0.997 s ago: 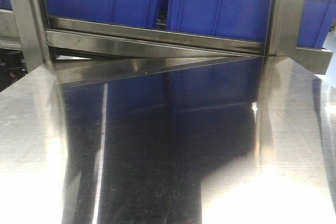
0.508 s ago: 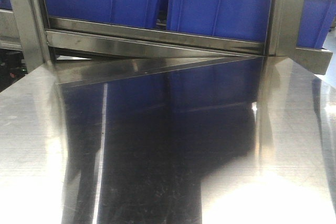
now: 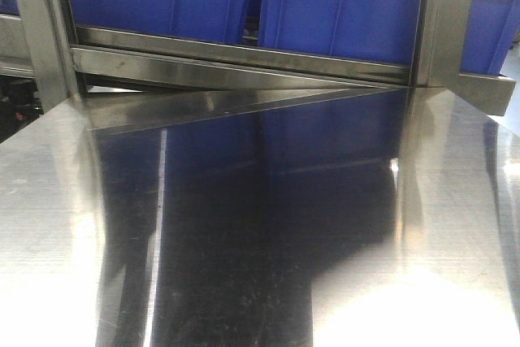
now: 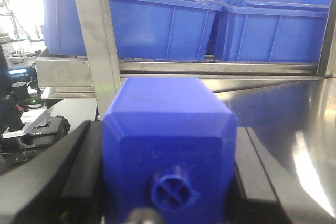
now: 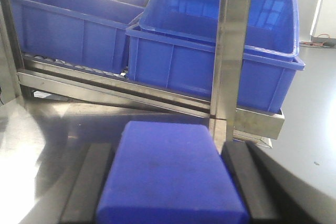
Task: Pick and sort blue part to right shelf
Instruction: 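Lift the blue block with the right gripper, holding both parts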
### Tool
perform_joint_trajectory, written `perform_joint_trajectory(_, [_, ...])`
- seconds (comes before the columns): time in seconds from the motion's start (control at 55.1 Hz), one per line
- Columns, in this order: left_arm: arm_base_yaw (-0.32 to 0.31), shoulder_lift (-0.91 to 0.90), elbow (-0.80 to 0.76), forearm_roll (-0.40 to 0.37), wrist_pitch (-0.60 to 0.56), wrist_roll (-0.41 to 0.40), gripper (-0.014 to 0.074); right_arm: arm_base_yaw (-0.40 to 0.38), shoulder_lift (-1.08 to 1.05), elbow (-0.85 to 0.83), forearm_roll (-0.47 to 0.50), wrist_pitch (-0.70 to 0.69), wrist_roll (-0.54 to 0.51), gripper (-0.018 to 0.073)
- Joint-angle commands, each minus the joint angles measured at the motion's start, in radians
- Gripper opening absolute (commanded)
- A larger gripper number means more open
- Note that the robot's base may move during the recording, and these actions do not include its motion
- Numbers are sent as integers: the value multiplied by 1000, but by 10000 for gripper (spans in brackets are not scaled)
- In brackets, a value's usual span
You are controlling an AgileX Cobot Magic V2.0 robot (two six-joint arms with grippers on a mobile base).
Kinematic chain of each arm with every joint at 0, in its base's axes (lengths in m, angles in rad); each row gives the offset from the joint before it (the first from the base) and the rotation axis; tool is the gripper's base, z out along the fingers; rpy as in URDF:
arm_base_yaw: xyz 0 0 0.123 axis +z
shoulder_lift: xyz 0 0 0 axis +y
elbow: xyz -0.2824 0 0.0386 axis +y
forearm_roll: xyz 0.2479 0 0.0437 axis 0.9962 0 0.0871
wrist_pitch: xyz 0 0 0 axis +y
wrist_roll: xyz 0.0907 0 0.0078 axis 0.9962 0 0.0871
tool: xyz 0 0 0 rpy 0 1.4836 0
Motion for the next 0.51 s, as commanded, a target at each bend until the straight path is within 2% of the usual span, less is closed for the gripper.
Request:
perform_joint_trajectory(0.0, [-6,13,-30,-7,-99,-8,287,-5,17,-28,-22,-87,-9,216])
perform_joint_trajectory(0.49, [-6,13,-30,-7,-99,-8,179,-5,17,-28,-22,-87,-9,216])
